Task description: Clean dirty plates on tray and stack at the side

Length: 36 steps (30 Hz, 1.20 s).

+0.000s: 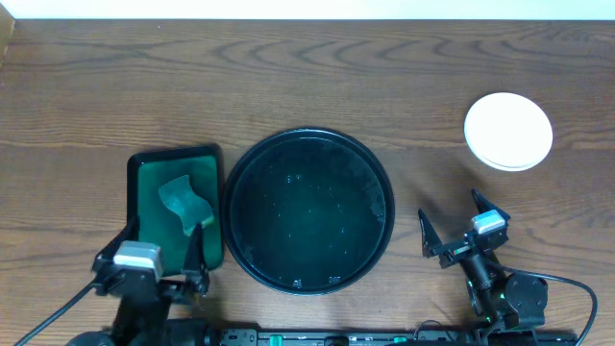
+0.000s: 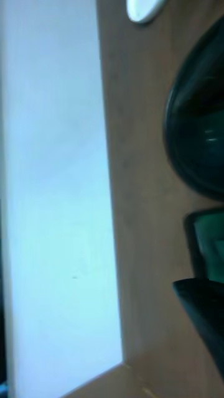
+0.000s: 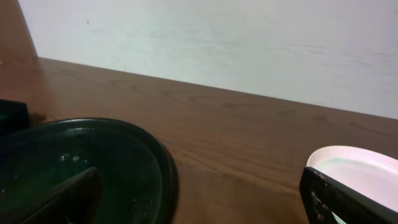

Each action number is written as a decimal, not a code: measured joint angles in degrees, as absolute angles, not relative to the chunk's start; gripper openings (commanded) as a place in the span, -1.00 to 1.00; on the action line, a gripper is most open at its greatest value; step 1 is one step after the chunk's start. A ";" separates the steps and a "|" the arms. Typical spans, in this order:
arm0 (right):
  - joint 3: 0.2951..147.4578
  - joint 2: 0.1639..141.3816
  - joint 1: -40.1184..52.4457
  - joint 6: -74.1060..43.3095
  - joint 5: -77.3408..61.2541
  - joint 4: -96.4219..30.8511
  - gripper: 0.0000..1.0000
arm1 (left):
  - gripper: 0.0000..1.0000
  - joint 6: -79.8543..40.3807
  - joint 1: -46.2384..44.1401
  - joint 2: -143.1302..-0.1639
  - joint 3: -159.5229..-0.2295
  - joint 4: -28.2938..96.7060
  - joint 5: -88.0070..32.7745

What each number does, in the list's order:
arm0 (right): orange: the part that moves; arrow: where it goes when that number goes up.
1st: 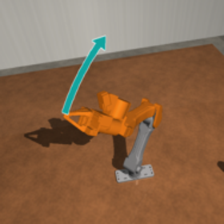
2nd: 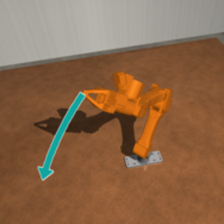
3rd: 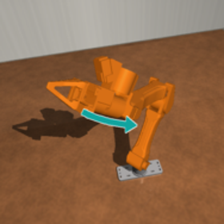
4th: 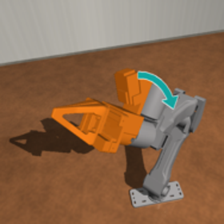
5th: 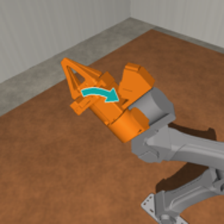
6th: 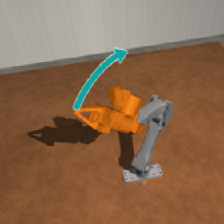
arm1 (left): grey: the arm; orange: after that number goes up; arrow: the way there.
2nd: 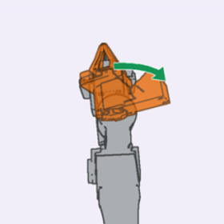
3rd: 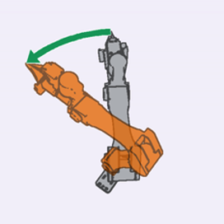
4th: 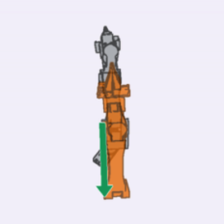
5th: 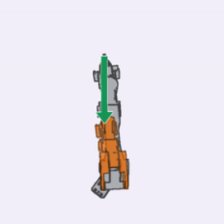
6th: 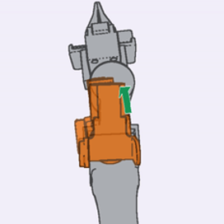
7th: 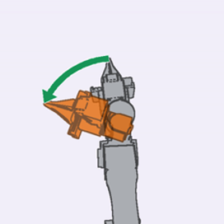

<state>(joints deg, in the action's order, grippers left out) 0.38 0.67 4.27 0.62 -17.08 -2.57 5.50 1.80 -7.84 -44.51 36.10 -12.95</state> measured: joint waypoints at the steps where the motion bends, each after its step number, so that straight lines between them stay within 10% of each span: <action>1: 0.38 0.67 4.27 0.64 -17.08 -2.57 0.99 | 0.66 5.08 1.80 -6.50 -41.85 32.88 -13.19; 36: 0.38 0.67 4.27 0.62 -17.08 -2.59 0.98 | 0.67 -0.27 1.80 -0.60 -1.50 -9.85 -13.80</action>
<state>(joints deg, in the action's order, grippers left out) 0.38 0.67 4.27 0.62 -17.08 -2.59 -0.27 1.80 -0.60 -1.50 -9.85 -13.80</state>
